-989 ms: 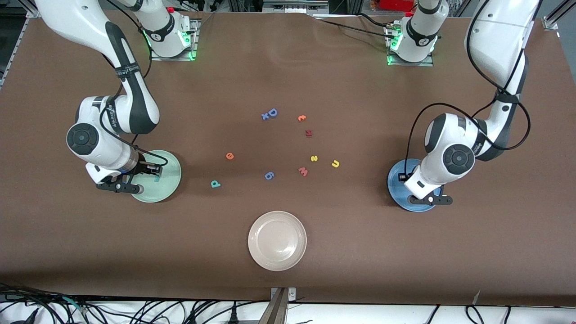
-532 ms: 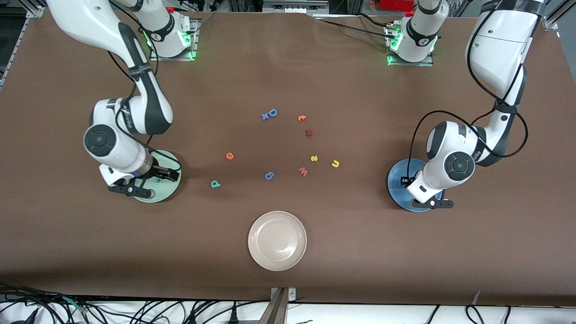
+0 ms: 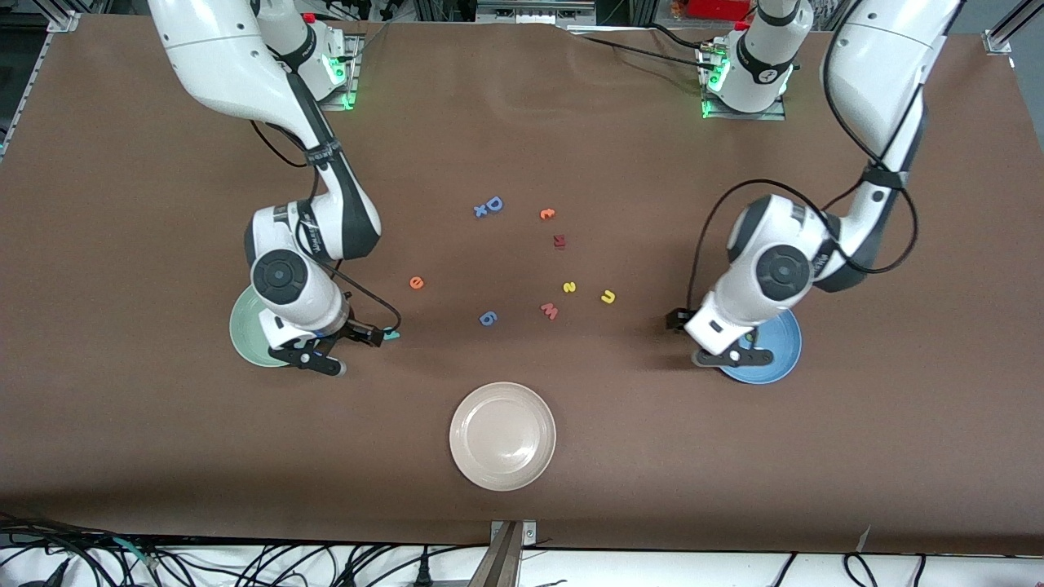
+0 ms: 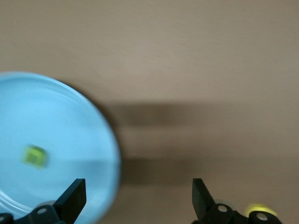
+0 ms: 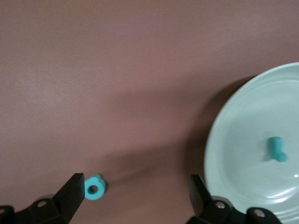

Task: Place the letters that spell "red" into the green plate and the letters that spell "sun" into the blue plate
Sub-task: 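Grasp the yellow u and the teal p with the left and right grippers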

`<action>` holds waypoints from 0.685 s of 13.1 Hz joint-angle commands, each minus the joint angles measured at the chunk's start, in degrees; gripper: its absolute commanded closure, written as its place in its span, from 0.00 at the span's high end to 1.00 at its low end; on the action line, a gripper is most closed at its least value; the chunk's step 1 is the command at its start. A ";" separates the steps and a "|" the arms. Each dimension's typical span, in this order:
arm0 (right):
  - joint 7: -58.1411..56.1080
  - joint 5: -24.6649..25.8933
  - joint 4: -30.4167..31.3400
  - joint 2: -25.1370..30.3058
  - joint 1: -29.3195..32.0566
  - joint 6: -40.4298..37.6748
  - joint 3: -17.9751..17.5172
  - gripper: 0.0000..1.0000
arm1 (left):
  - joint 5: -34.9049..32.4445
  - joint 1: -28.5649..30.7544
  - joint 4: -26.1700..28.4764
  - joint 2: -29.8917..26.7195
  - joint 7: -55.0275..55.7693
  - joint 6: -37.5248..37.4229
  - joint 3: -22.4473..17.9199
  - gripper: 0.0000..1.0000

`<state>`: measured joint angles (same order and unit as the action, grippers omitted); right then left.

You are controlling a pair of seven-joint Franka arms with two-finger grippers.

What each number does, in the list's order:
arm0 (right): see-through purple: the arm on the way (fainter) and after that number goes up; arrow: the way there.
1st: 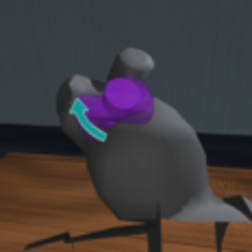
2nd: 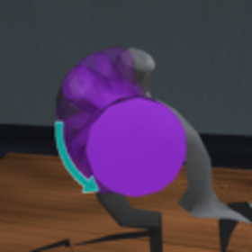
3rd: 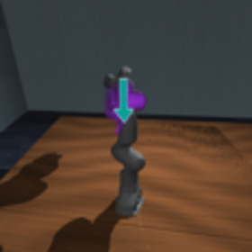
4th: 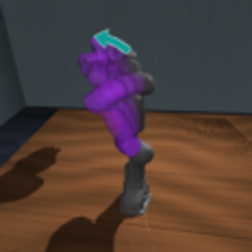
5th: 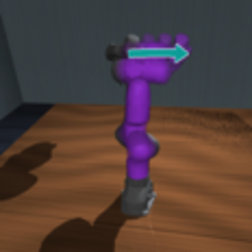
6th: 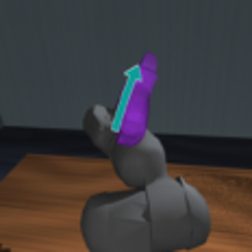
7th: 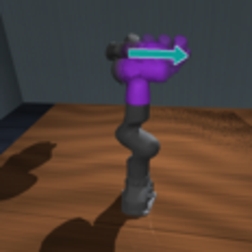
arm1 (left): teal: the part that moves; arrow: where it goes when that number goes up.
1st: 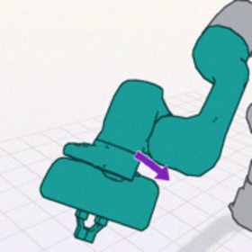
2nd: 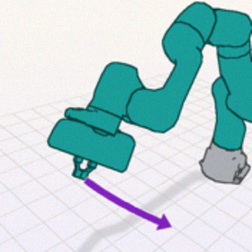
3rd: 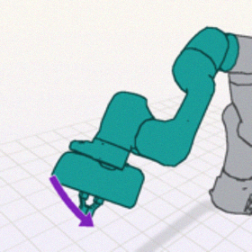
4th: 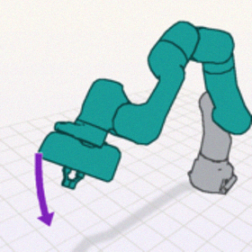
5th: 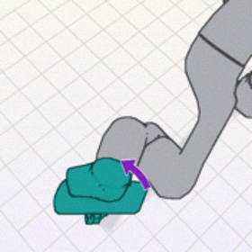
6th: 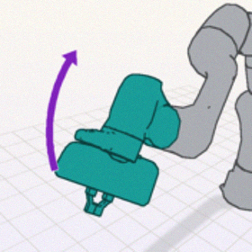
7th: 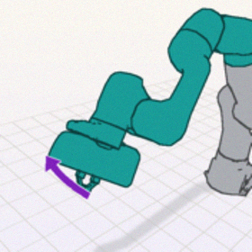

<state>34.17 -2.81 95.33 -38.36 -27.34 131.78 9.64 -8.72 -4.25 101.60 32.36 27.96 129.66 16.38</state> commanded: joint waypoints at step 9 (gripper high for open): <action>4.76 -3.60 -4.18 -5.49 -0.26 2.77 -3.40 0.99 | -1.91 -12.88 -2.72 8.24 22.66 6.57 -0.83 1.00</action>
<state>38.37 -5.31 92.49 -42.03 -27.52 133.04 6.63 -8.75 -15.85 100.17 38.92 48.96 135.34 16.27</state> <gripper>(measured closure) 0.004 0.000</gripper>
